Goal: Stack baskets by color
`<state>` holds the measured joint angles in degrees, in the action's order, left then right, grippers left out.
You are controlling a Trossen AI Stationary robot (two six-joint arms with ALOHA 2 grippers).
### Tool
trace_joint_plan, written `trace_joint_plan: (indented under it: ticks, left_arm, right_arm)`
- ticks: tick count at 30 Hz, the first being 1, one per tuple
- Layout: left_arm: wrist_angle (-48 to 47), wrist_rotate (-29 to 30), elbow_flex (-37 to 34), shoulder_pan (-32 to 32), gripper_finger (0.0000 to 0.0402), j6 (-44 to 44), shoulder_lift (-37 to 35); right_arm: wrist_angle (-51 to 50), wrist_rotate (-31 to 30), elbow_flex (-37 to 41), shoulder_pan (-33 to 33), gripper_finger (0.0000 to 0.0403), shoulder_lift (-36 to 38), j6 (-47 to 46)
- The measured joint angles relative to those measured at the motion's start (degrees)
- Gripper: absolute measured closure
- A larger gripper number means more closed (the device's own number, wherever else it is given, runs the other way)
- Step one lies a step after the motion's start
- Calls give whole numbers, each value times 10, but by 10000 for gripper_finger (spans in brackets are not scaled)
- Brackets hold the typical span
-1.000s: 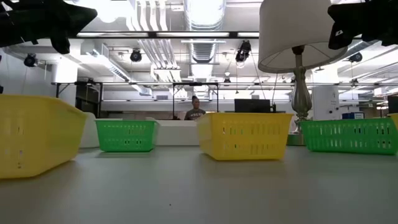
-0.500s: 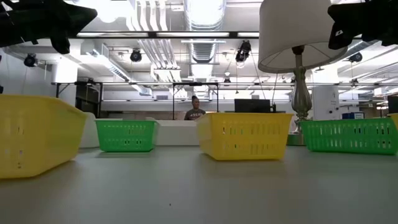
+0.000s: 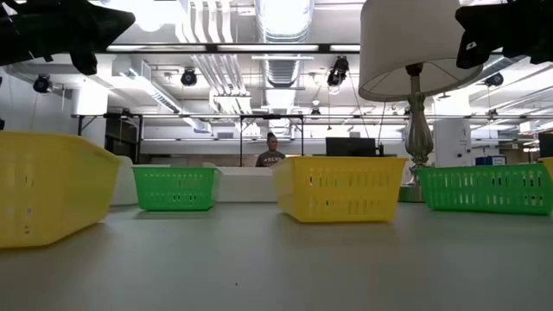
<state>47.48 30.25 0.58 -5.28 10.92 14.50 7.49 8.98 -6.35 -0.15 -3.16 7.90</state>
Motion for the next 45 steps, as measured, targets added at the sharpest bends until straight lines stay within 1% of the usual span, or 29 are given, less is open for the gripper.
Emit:
trace_joint_plan:
  ticks: [20,21,22,25,26,27,32,41,44,45]
  left_arm:
    - [0,0,0,0,398,0,0]
    - [0,0,0,0,398,0,0]
    - [0,0,0,0,398,0,0]
    - [0,0,0,0,398,0,0]
    - [0,0,0,0,398,0,0]
    - [0,0,0,0,398,0,0]
    - [0,0,0,0,398,0,0]
    - [0,0,0,0,398,0,0]
    - [0,0,0,0,398,-5,0]
    - [0,-1,0,0,398,-20,0]
  right_arm:
    - [0,0,0,0,394,0,0]
    - [0,0,0,0,394,0,-15]
    - [0,1,0,0,394,0,-65]
    - [-2,7,0,1,394,0,-310]
    - [-2,3,0,1,394,0,-366]
    - [-2,-6,0,1,394,0,-394]
    - [-10,-55,0,1,394,0,-410]
    - [-9,-62,0,1,394,0,-409]
    - [-13,-81,0,1,394,0,-408]
    - [-15,-93,0,1,394,0,-408]
